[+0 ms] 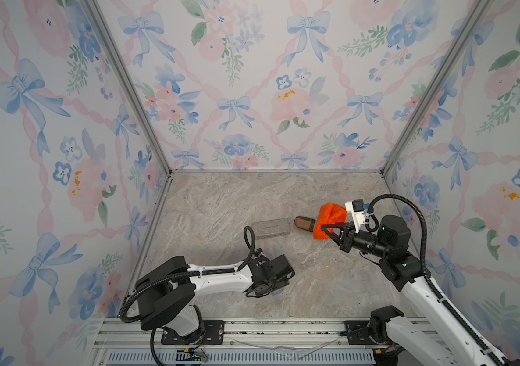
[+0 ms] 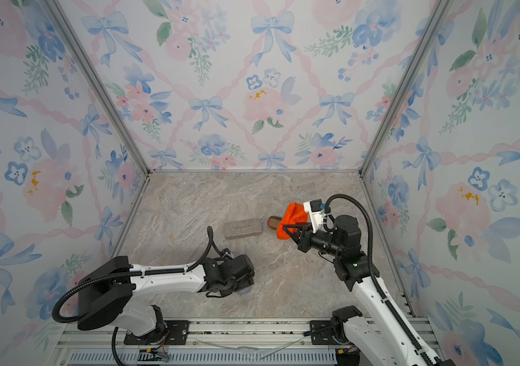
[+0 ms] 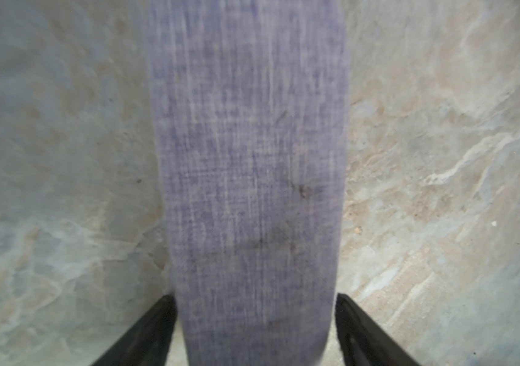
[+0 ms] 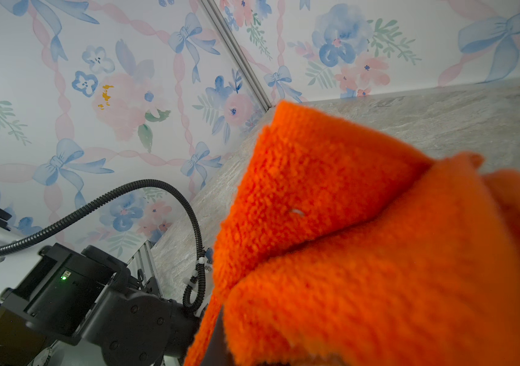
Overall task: Wipe the eyeglass case
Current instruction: Place the eyeglass case at the center of the board, then adjust the eyeglass case at the center of the board.
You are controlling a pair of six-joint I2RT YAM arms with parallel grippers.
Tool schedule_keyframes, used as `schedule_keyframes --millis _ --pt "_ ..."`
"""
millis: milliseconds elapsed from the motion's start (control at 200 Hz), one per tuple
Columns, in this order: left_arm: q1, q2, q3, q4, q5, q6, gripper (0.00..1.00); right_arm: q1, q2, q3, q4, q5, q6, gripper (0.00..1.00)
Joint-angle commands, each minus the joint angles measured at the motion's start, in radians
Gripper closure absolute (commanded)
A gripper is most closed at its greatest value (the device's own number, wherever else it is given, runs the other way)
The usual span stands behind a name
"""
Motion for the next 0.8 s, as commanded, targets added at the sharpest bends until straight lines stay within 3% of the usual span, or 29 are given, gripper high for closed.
schedule_keyframes --millis 0,310,615,795 --pt "-0.003 0.016 -0.004 -0.024 0.041 -0.01 0.07 -0.012 -0.03 -0.023 0.012 -0.024 -0.002 1.0" --pt "0.002 0.045 0.012 0.079 0.138 -0.006 0.07 -0.022 -0.1 -0.05 -0.014 -0.004 0.004 1.0" --pt "0.003 0.123 0.117 0.115 0.205 0.035 0.08 -0.023 -0.14 -0.064 -0.018 0.012 0.018 1.0" --pt "0.007 0.143 0.18 0.12 0.224 0.116 0.08 -0.024 -0.133 -0.064 -0.004 0.015 0.031 1.0"
